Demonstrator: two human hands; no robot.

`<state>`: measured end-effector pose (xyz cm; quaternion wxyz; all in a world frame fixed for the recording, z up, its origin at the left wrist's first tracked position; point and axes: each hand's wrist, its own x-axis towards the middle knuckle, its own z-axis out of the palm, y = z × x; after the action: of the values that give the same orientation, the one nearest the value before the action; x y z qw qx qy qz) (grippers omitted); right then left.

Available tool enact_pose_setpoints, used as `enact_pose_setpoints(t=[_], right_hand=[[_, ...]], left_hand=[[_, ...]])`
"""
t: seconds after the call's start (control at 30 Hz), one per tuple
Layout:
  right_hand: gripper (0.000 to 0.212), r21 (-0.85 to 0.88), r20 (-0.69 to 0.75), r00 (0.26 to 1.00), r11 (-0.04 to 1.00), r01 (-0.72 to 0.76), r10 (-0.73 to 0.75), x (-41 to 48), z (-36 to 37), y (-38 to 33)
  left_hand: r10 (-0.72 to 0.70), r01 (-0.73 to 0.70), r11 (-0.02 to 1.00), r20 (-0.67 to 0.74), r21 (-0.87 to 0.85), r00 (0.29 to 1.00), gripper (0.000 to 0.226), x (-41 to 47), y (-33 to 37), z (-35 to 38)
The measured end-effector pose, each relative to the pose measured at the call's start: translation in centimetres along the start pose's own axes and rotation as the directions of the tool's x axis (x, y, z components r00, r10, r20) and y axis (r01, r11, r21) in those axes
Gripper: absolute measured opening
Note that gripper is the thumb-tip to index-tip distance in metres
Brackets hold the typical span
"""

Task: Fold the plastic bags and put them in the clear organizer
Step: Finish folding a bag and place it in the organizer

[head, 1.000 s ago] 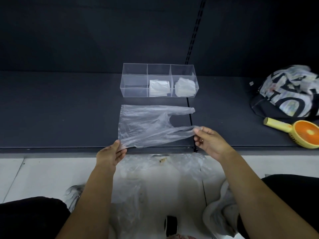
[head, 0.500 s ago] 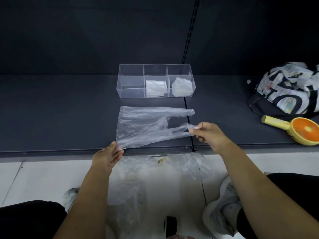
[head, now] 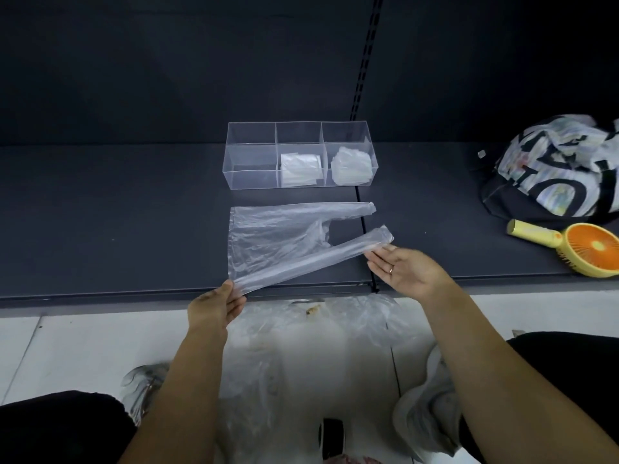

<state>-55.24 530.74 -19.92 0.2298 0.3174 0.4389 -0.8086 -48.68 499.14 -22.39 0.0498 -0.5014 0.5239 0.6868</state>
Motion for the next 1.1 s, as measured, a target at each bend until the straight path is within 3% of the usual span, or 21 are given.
enact_pose_setpoints(t=[0.1, 0.17, 0.23, 0.3, 0.37, 0.47, 0.53, 0.63, 0.67, 0.73, 0.8, 0.87, 0.97, 1.03, 1.1], right_hand=[[0.02, -0.072, -0.021, 1.0, 0.997, -0.008, 0.007, -0.3, -0.9, -0.2], [0.029, -0.201, -0.169, 0.985, 0.98, 0.01, -0.044, 0.4, -0.3, -0.1], [0.019, -0.348, -0.341, 0.927, 0.937, 0.028, -0.155, 1.3, 0.7, 0.3], [0.021, -0.557, -0.455, 0.837, 0.83, 0.0, -0.305, 2.1, 1.1, 0.7], [0.036, -0.76, -0.492, 0.742, 0.64, -0.11, -0.456, 2.5, 0.5, 1.2], [0.027, -0.842, -0.481, 0.657, 0.515, -0.161, -0.58, 2.2, -0.6, 2.2], [0.02, -0.865, -0.476, 0.553, 0.476, -0.156, -0.684, 1.6, -0.3, 2.6], [0.034, -0.944, -0.323, 0.397, 0.322, -0.07, -0.859, 1.4, 2.5, 2.9], [0.038, -0.971, -0.21, 0.406, 0.237, 0.017, -0.889, 1.5, 4.1, 3.3], [0.043, -0.968, 0.11, 0.497, 0.02, 0.25, -0.861, 2.0, 8.0, 5.2], [0.045, -0.877, 0.448, 0.593, -0.203, 0.435, -0.669, 2.7, 11.7, 7.9], [0.048, -0.785, 0.619, 0.644, -0.334, 0.522, -0.449, 4.1, 13.6, 10.4], [0.06, -0.784, 0.561, 0.767, -0.498, 0.371, -0.312, 6.7, 12.2, 11.4], [0.067, -0.798, 0.47, 0.81, -0.561, 0.219, -0.352, 7.7, 9.7, 10.4], [0.072, -0.847, 0.35, 0.818, -0.527, 0.07, -0.455, 7.8, 6.9, 8.8]], left_hand=[[0.005, -0.004, 1.0, -0.001, 0.028, 1.0, 0.015, 0.2, -0.2, 0.0], [0.01, -0.01, 0.999, 0.002, 0.043, 1.0, 0.012, 0.2, -0.2, -0.1], [0.02, -0.02, 0.998, 0.0, 0.065, 1.0, 0.01, 0.3, -0.2, -0.3], [0.035, -0.035, 0.997, 0.002, 0.075, 0.999, 0.009, 0.2, -0.1, -0.3], [0.051, -0.053, 0.995, 0.028, 0.084, 0.998, 0.009, -0.1, -0.2, -0.2], [0.09, -0.101, 0.969, 0.059, 0.228, 0.994, 0.011, -0.4, -0.1, 0.1], [0.281, -0.24, 0.826, -0.004, 0.509, 0.96, 0.017, 0.0, 0.3, 0.5], [0.676, -0.455, 0.507, -0.011, 0.732, 0.736, 0.014, 0.2, 1.7, 1.8], [0.756, -0.534, 0.391, 0.07, 0.75, 0.651, 0.019, 0.5, 2.1, 2.6], [0.771, -0.633, 0.121, 0.329, 0.764, 0.545, 0.034, 1.9, 2.7, 4.4], [0.672, -0.647, -0.078, 0.519, 0.759, 0.528, 0.044, 3.7, 3.0, 5.7], [0.536, -0.602, -0.25, 0.626, 0.759, 0.566, 0.053, 5.7, 2.7, 6.1], [0.434, -0.568, -0.395, 0.692, 0.722, 0.577, 0.062, 7.8, 1.5, 5.3], [0.454, -0.57, -0.402, 0.697, 0.716, 0.555, 0.068, 8.5, 1.1, 5.0], [0.472, -0.564, -0.411, 0.696, 0.716, 0.54, 0.072, 8.7, 1.0, 5.0]])
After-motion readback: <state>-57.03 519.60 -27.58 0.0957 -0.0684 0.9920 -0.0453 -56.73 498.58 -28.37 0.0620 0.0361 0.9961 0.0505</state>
